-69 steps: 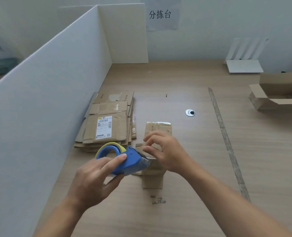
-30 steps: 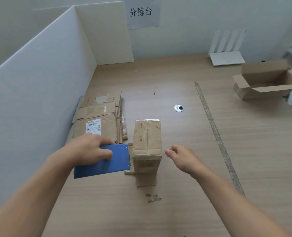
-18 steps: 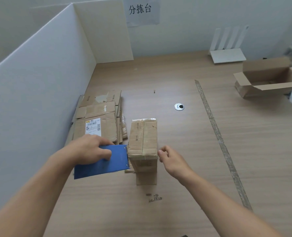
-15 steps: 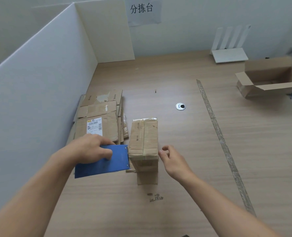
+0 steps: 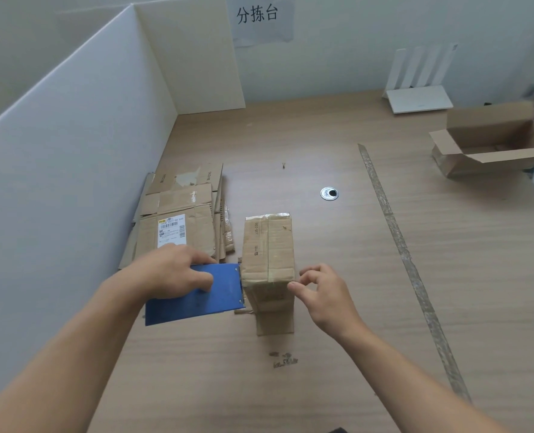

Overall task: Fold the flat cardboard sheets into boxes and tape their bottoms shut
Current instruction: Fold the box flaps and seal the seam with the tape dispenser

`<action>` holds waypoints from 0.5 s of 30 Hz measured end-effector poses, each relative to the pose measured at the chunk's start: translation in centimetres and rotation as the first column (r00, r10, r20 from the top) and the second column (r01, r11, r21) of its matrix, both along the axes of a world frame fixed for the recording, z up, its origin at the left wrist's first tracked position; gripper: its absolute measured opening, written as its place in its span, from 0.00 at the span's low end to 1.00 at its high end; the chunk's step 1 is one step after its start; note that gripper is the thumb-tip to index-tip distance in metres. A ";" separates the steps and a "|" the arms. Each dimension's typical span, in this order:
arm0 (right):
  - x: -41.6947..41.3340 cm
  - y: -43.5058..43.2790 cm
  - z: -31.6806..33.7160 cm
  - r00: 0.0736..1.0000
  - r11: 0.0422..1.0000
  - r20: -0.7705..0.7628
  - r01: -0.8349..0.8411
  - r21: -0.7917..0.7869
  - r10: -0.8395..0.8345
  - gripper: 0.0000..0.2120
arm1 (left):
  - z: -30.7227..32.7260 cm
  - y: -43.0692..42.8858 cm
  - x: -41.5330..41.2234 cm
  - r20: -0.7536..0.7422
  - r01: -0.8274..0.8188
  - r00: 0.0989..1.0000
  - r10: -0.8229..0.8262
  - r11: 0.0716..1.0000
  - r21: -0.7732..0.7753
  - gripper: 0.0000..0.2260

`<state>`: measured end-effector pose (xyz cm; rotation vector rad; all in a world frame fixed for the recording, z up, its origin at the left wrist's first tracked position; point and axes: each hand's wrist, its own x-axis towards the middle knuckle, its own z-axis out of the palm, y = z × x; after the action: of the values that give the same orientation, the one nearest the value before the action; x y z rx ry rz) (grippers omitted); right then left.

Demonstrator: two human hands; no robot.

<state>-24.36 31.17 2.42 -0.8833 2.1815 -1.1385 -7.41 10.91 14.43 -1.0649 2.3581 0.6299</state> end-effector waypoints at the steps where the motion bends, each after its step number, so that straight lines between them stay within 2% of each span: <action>1: -0.1 -0.1 -0.2 1.000 1.000 -0.014 -0.007 -0.008 0.007 0.09 | 0.0 0.0 0.0 0.005 0.001 1.000 -0.001 1.000 0.002 0.24; 3: -0.5 -0.3 -0.7 0.995 0.999 -0.096 -0.032 -0.024 0.030 0.10 | 0.0 0.0 -0.1 0.009 0.002 1.000 -0.002 1.000 0.010 0.23; 5: -0.9 -0.3 -1.2 0.950 0.998 -0.310 -0.052 -0.027 0.041 0.08 | -0.1 0.0 -0.2 0.007 0.004 1.000 -0.004 1.000 0.012 0.22; 7: -1.4 -0.5 -1.4 0.834 0.997 -0.551 -0.062 -0.036 0.031 0.11 | -0.1 -0.1 -0.3 0.006 0.009 1.000 -0.009 1.000 0.003 0.22; 9: -1.8 -1.2 -1.2 0.719 0.989 -0.694 -0.123 -0.081 0.033 0.19 | -0.2 0.0 -0.5 0.002 0.008 1.000 -0.008 1.000 0.000 0.22; 12: -2.0 -2.7 -1.2 0.538 0.932 -0.810 -0.360 0.030 0.234 0.35 | -0.4 0.2 -0.8 -0.011 0.011 1.000 -0.011 1.000 -0.008 0.25; 13: -1.9 -3.2 -1.4 0.476 0.896 -0.818 -0.431 0.102 0.322 0.37 | -0.5 0.2 -0.8 -0.012 0.013 1.000 -0.014 1.000 -0.013 0.25; 15: -1.6 -4.1 -2.2 0.407 0.849 -0.819 -0.501 0.170 0.404 0.33 | -0.6 0.1 -0.7 -0.018 0.006 1.000 -0.006 1.000 -0.014 0.23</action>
<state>-25.93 27.11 0.25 -2.3051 2.2570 -0.5532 -8.06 10.99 13.83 -1.0620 2.3843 0.6240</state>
